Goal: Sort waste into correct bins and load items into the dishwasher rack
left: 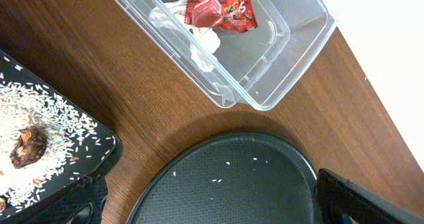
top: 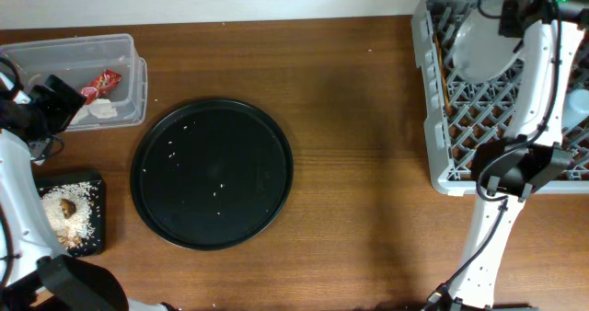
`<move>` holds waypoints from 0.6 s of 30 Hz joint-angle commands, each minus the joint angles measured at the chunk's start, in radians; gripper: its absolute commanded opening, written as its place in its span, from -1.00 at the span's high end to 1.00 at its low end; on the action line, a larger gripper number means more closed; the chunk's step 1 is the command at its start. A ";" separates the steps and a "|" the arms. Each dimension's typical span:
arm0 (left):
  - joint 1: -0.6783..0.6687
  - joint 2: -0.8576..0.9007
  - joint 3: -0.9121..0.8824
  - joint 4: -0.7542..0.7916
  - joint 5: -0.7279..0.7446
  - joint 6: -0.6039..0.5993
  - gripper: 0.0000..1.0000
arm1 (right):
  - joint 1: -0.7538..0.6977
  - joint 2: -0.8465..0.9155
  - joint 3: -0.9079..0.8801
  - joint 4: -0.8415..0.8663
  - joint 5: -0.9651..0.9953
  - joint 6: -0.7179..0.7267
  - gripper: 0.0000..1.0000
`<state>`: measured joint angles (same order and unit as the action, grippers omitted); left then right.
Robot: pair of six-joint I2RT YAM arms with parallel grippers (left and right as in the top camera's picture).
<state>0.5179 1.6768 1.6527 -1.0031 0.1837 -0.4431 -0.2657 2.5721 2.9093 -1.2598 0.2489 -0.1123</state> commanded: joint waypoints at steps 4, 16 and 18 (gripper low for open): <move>0.002 0.000 0.001 -0.002 0.003 -0.009 -0.99 | 0.064 -0.160 0.031 -0.111 -0.060 0.256 -0.97; 0.002 0.000 0.001 -0.002 0.003 -0.009 -0.99 | 0.162 -0.509 0.020 -0.439 -0.394 0.352 -0.97; 0.002 0.000 0.001 -0.002 0.003 -0.009 -0.99 | 0.216 -0.564 -0.002 -0.439 -0.453 0.321 -0.97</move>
<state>0.5175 1.6768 1.6527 -1.0058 0.1841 -0.4427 -0.1165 2.0541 2.9292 -1.6924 -0.0799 0.2310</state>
